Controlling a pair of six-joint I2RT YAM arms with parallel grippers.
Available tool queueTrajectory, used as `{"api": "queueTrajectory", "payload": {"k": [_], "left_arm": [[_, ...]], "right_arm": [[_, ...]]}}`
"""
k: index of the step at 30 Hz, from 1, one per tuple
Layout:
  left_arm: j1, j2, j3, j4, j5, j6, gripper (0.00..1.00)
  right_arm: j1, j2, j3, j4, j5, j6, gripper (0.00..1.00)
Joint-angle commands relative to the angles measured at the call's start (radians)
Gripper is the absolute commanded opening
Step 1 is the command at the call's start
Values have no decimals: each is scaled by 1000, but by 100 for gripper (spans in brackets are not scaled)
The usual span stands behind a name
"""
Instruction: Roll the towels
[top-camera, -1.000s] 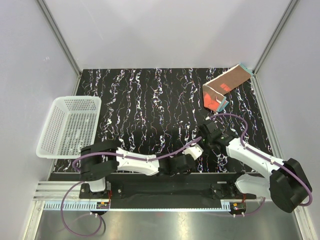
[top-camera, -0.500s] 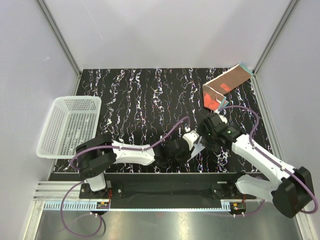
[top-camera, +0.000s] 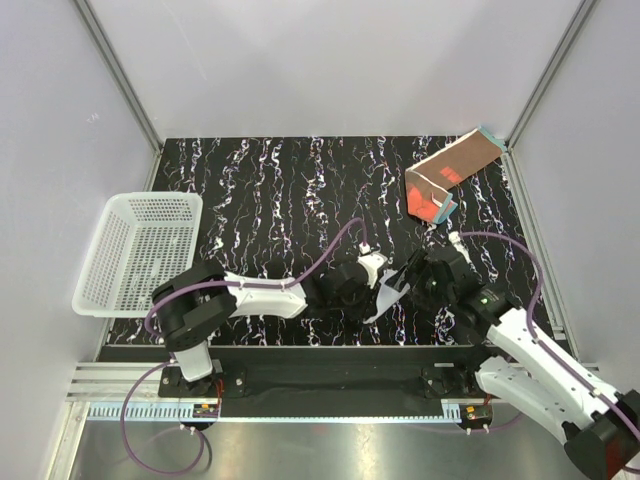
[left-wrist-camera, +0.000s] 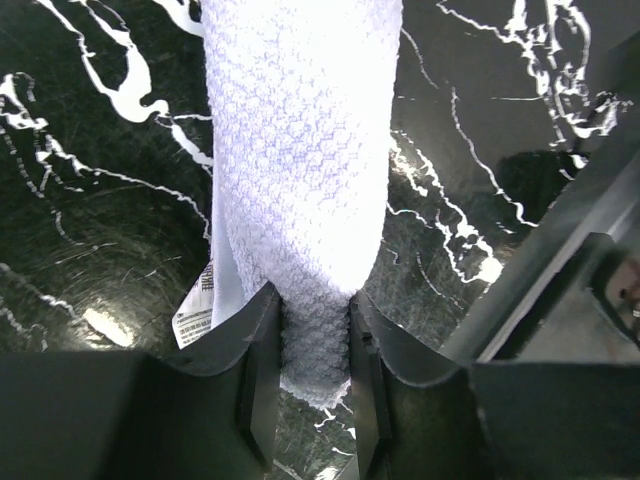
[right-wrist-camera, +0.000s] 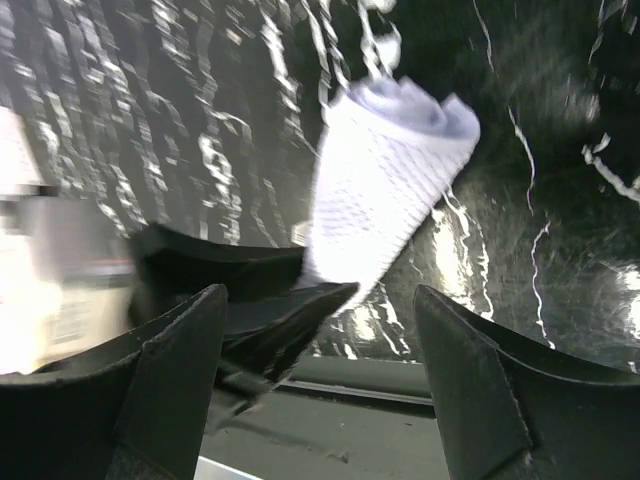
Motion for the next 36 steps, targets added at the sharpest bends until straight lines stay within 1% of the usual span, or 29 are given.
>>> {"api": "queueTrajectory", "payload": {"k": [1,6,11,20,23,25,28,29,32,33,35,36], "left_arm": [[17,52,-47,-66,137,-31,29],[60,54,-65,-23,218,-54,29],[79,66,-70,7,290,-52,29],[98,72,-80,23,341,-55,29],[112,69,-91,50,378,-71,28],[125,69,-100,83,430,-98,28],[151,80,-103,112,499,-135,26],[161,87,-107,124,542,-161,26],[178,104,-116,210,619,-215,26],[181,109,-125,234,660,-254,27],[183,116,-133,302,700,-288,28],[183,116,-134,320,729,-320,28]], "right_arm": [[4,32,-61,119,-52,59,82],[3,86,-88,99,-1,88,82],[3,132,-131,217,-10,102,82],[1,307,-170,370,-21,97,82],[4,359,-187,416,-30,102,80],[3,379,-207,445,-29,107,79],[3,385,-225,470,-22,114,75],[3,385,-233,481,-18,116,74],[3,377,-239,493,-9,116,70],[3,370,-243,502,-10,116,62],[3,353,-248,513,-9,114,49],[3,345,-251,522,-10,111,45]]}}
